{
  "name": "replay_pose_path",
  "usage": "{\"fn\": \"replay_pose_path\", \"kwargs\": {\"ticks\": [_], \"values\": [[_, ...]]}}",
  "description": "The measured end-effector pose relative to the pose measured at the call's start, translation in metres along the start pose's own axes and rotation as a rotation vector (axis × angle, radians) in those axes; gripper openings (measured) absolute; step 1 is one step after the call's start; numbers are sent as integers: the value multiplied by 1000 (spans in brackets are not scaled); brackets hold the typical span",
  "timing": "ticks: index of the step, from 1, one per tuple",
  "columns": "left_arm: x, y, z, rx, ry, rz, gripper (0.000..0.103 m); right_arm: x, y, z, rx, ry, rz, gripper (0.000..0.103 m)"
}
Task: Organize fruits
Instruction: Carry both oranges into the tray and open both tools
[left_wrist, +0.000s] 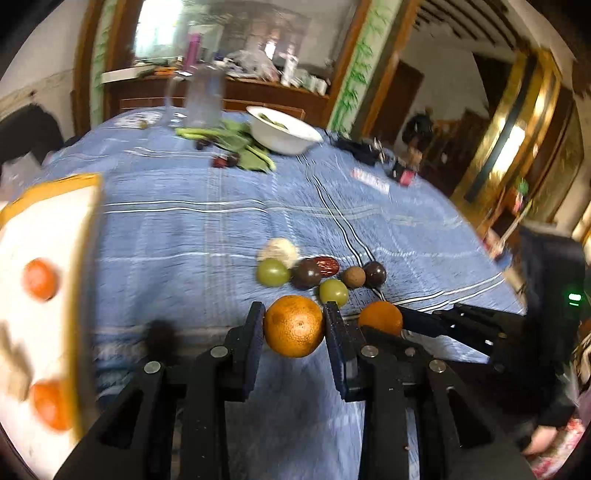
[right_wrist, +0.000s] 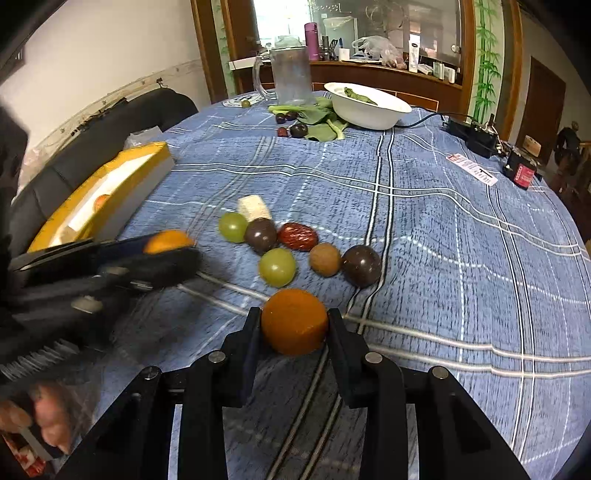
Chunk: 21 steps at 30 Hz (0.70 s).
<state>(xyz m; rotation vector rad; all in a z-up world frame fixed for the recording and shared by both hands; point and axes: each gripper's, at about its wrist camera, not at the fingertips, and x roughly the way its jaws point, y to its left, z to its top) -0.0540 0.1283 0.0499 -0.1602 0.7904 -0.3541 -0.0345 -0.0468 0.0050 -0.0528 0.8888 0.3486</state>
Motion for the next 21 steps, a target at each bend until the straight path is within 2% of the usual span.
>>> {"fn": "replay_pose_path", "kwargs": {"ticks": [4,7,9,13,16,21], "values": [[-56,37,-5,-89,-79,58,31,-24,15,4,-14,-37,26,37],[-87,65,-8,-144,-127,149,31,-41,42,17,-50,-73,77,38],[-105,89,-13,-180,-142,238,31,-47,63,26,-85,-84,113,38],[-120,127,-27,-261,-130,342,31,-45,118,45,-158,-75,220,38],[-119,152,-39,-328,-96,371,31,-31,155,56,-194,-51,283,38],[-123,170,-49,-362,-96,363,31,5,201,61,-243,4,292,38]]}}
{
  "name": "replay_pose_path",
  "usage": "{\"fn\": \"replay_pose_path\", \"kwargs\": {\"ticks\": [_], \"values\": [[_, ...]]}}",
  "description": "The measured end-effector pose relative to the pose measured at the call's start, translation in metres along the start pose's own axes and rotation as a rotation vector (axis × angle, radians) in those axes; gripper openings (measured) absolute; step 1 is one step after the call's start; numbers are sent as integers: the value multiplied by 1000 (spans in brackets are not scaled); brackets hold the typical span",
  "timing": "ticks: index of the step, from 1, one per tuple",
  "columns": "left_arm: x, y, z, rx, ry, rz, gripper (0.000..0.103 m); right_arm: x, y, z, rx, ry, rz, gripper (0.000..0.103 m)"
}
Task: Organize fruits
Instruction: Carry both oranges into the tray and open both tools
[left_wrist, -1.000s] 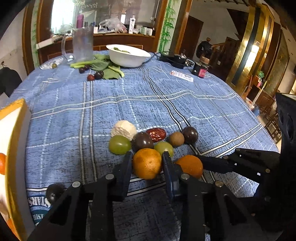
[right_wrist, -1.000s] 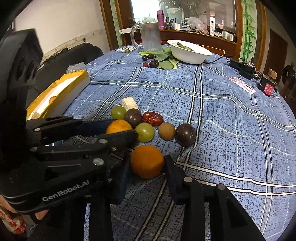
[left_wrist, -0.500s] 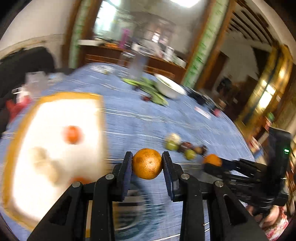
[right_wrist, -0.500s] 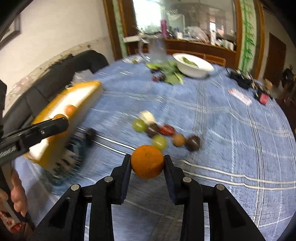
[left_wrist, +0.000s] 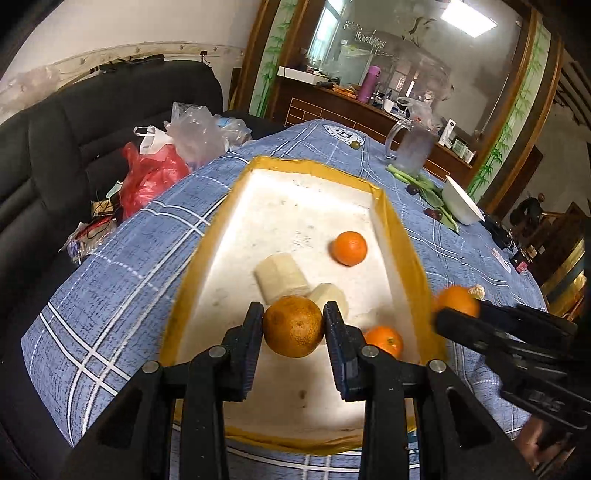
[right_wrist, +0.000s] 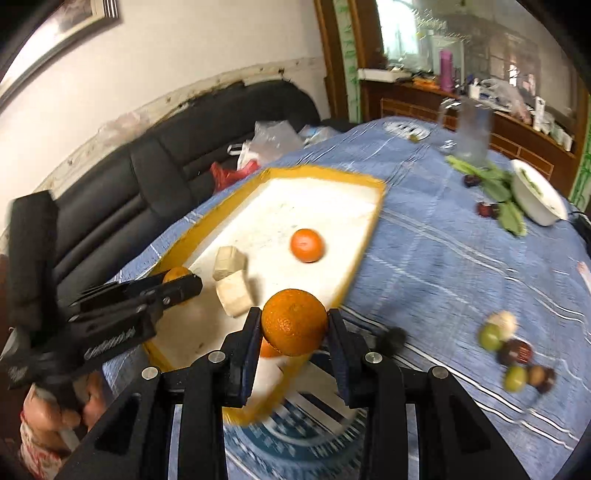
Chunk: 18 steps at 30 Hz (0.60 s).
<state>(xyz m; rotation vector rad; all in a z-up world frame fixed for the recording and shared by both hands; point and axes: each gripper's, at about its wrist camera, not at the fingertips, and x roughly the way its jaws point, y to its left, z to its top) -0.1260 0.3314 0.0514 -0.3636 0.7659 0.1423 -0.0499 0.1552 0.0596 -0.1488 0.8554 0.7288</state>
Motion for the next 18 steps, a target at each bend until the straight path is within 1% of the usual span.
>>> {"fn": "replay_pose_path", "kwargs": {"ticks": [4,8,9,10,11,12,13,14,16,18], "values": [[-2,5,-1,-3,-16,-21,31,34,10,9,-28,33,-50,38],[-3,5,-4,3,-19,-38,34,57,13,13,-35,65,-63,39],[-3,5,-4,-2,-19,-47,42,61,15,13,-40,69,-63,39],[-3,6,-5,-6,-20,-51,51,62,16,14,-46,70,-66,39],[-3,7,-5,-14,-24,-58,55,62,18,14,-53,69,-72,40],[-2,7,-5,-20,-24,-66,58,62,20,14,-60,69,-75,41],[0,7,-5,-25,-21,-74,58,61,20,14,-63,67,-70,44],[1,7,-5,-29,-18,-83,58,55,19,15,-60,54,-68,46],[3,6,-3,-39,-16,-113,63,42,14,15,-42,20,-75,49],[6,2,1,-34,-24,-121,65,29,7,14,-11,-9,-79,53]]}}
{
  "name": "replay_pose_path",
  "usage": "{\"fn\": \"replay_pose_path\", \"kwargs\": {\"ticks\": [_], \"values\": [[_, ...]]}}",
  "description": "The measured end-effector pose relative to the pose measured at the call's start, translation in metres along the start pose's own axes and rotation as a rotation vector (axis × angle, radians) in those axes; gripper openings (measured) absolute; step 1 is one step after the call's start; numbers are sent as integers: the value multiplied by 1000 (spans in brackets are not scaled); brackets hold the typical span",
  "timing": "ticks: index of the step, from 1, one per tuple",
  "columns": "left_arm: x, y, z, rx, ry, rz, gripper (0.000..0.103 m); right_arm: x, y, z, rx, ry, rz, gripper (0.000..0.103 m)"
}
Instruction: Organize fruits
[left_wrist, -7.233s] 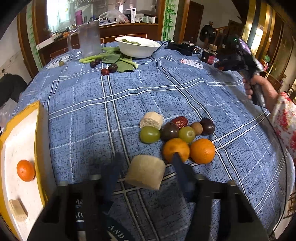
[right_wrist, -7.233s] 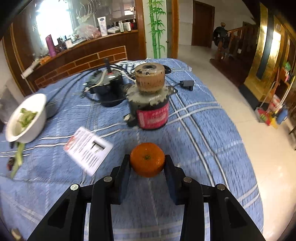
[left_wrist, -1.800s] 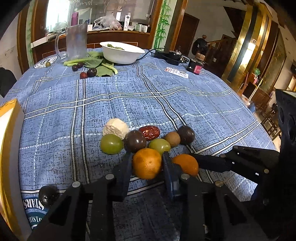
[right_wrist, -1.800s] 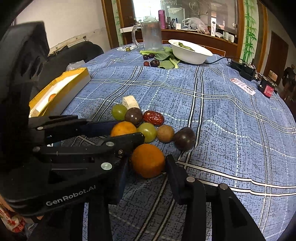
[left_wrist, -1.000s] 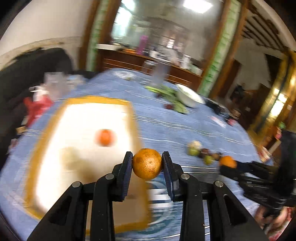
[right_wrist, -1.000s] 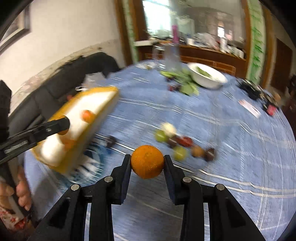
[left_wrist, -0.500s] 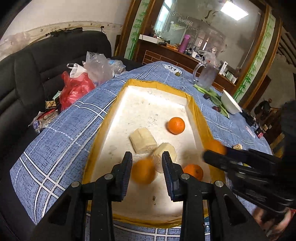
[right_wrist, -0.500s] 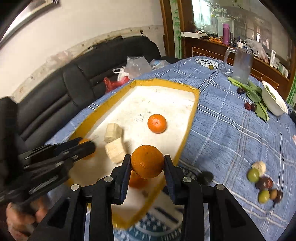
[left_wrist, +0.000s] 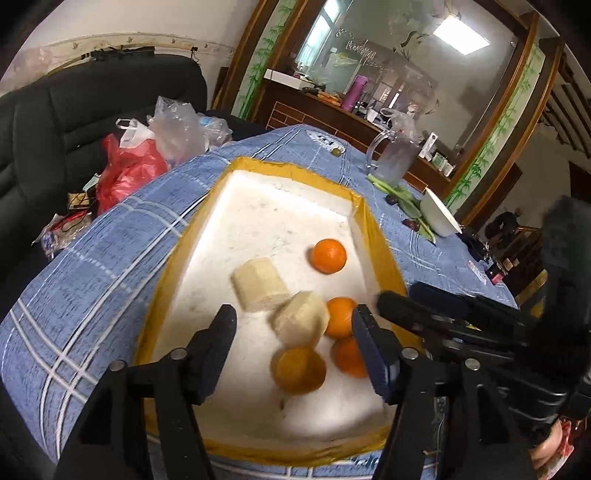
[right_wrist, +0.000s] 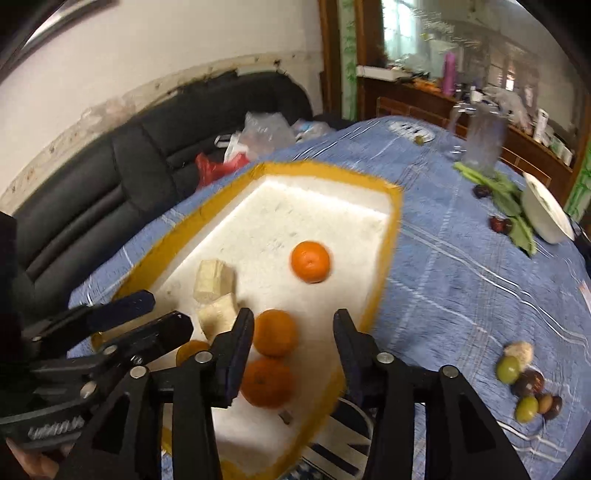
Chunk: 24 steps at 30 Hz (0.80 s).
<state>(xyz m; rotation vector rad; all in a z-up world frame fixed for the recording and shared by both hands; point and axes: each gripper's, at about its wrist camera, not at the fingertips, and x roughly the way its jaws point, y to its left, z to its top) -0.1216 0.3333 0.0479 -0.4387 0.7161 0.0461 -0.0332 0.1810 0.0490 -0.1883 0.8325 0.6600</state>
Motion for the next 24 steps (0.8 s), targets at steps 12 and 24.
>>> {"fn": "replay_pose_path", "kwargs": {"ticks": [12,24], "values": [[-20,-33,2,75,-57,78,74,-66,-83,-64,243,-43,-90,61],[-12,-106,-16,244,-2,19,77,-116,-196,-132,476,-44,-227,61]]}}
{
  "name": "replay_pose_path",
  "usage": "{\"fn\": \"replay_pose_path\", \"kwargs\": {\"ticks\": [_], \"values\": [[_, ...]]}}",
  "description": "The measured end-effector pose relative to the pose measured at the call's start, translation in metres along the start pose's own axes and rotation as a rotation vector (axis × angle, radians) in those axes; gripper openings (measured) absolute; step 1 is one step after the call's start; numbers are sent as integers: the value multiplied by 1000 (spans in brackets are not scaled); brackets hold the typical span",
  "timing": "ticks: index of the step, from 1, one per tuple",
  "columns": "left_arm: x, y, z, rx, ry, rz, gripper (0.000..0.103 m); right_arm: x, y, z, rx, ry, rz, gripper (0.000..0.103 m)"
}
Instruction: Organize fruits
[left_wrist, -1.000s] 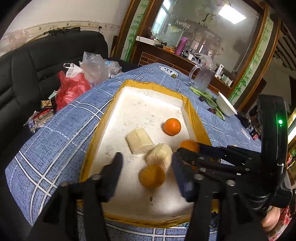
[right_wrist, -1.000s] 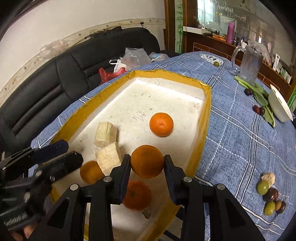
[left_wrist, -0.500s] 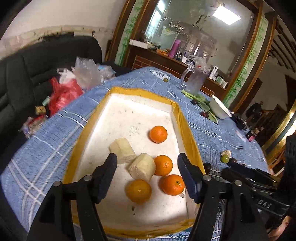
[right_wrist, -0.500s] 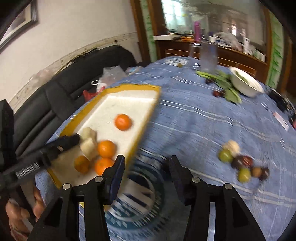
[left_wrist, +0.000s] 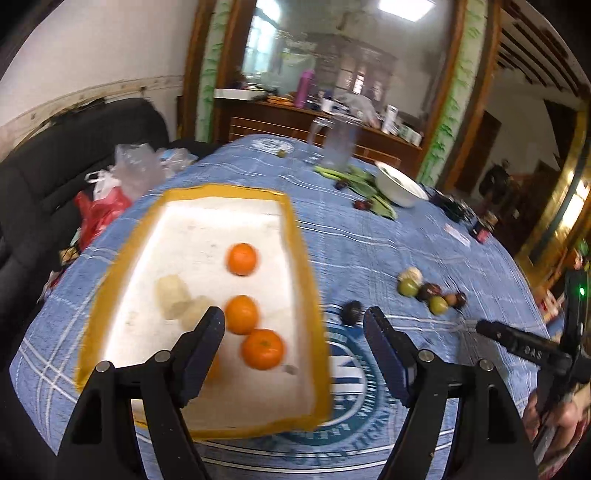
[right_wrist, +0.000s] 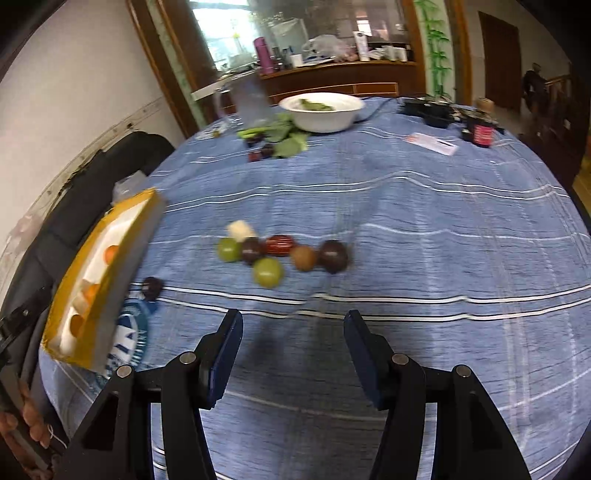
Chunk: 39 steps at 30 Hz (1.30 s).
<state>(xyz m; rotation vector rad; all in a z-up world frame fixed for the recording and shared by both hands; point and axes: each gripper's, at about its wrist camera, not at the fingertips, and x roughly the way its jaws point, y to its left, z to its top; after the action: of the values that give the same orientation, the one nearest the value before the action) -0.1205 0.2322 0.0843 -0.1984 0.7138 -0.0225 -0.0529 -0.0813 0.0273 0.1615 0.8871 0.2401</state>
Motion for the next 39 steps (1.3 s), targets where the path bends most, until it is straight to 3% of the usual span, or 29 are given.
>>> {"fn": "replay_pose_path", "kwargs": {"ticks": [10,14,20,22,25,27,29,30,33,39], "values": [[24,-60,-6,98,89,-59,77,19,-17,33,-58,-8,-24,60],[24,-75,-8,138,80,-59,77,37,-19,53,-56,-21,-12,49],[32,-94,2,161,67,-79,77,38,-36,56,-19,-96,33,49],[39,-103,3,178,69,-87,77,42,-42,57,-7,-87,26,49],[54,-122,-1,214,97,-65,77,35,-50,61,-4,-145,-29,49],[63,-131,-4,209,144,-93,76,25,-55,63,21,-217,-44,56],[69,-142,-5,199,186,-116,76,15,-60,63,46,-284,-19,83],[70,-148,-4,212,200,-106,76,12,-62,63,56,-301,-8,85],[64,-163,2,236,203,-106,76,5,-63,65,60,-314,-10,86],[26,-182,15,260,123,-105,77,1,-69,72,63,-276,-5,86]]}}
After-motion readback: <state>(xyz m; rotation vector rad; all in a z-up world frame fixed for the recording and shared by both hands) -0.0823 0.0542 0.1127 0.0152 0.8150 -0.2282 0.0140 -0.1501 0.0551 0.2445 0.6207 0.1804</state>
